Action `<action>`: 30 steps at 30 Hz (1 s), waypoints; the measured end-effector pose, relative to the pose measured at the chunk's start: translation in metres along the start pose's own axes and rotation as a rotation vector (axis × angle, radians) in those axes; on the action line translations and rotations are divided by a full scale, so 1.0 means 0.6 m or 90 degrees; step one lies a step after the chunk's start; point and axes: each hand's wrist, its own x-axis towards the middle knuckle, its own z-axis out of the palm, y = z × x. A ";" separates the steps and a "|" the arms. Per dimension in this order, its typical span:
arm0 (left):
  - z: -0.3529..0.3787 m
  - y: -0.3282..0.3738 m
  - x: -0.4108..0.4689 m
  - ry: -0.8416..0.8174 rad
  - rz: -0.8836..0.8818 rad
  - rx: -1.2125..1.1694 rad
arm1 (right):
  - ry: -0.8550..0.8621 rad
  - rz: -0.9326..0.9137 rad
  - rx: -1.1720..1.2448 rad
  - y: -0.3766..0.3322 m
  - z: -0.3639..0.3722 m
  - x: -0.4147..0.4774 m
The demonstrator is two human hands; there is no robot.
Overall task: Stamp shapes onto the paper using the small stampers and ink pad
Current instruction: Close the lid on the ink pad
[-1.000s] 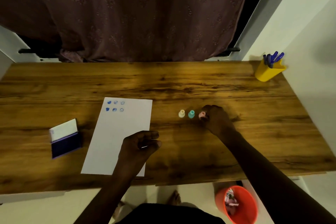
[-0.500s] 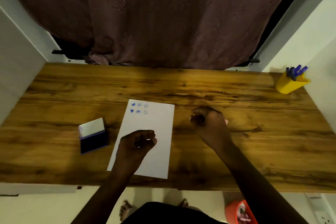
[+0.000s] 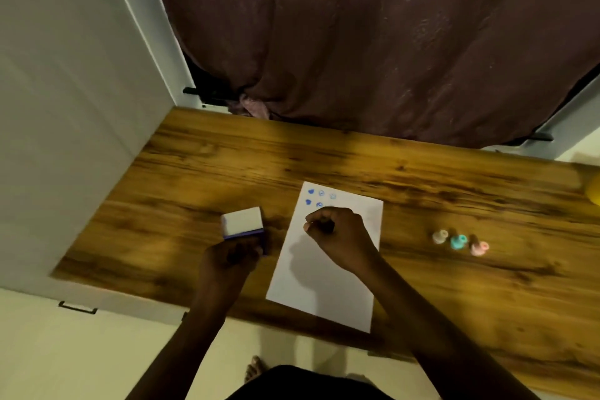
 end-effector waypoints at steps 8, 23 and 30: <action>-0.084 -0.054 0.074 0.019 0.027 0.070 | -0.055 0.015 -0.050 -0.037 0.106 0.066; -0.101 -0.092 0.177 -0.049 -0.031 0.118 | -0.043 0.064 -0.208 -0.061 0.198 0.135; -0.094 -0.093 0.185 -0.044 -0.023 0.120 | -0.034 0.067 -0.208 -0.057 0.207 0.140</action>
